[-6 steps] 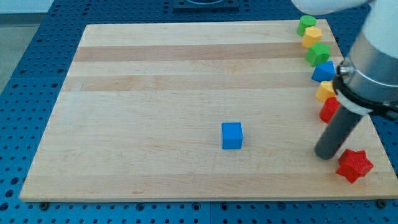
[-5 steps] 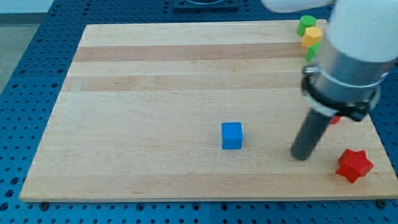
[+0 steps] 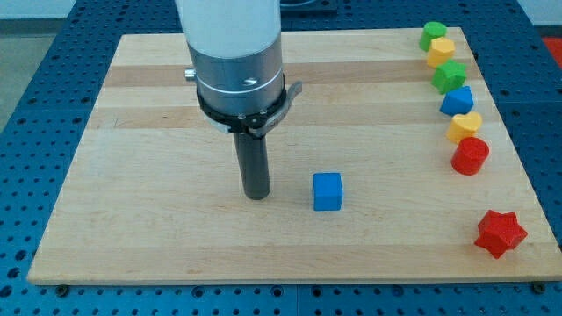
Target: Drag the blue cube in between the red blocks
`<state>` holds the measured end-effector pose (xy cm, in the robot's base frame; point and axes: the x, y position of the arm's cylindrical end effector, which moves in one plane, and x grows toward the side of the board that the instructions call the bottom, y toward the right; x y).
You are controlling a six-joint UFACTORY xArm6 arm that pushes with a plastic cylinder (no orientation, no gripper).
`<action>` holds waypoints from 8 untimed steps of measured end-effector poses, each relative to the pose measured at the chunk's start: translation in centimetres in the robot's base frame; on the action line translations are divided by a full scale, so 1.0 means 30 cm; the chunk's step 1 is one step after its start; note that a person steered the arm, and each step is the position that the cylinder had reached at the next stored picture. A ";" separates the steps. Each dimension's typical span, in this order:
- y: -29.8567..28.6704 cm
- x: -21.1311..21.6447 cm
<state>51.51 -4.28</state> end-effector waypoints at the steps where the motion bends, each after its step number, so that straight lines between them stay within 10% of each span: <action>1: 0.081 0.000; 8: 0.398 0.080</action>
<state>53.90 7.66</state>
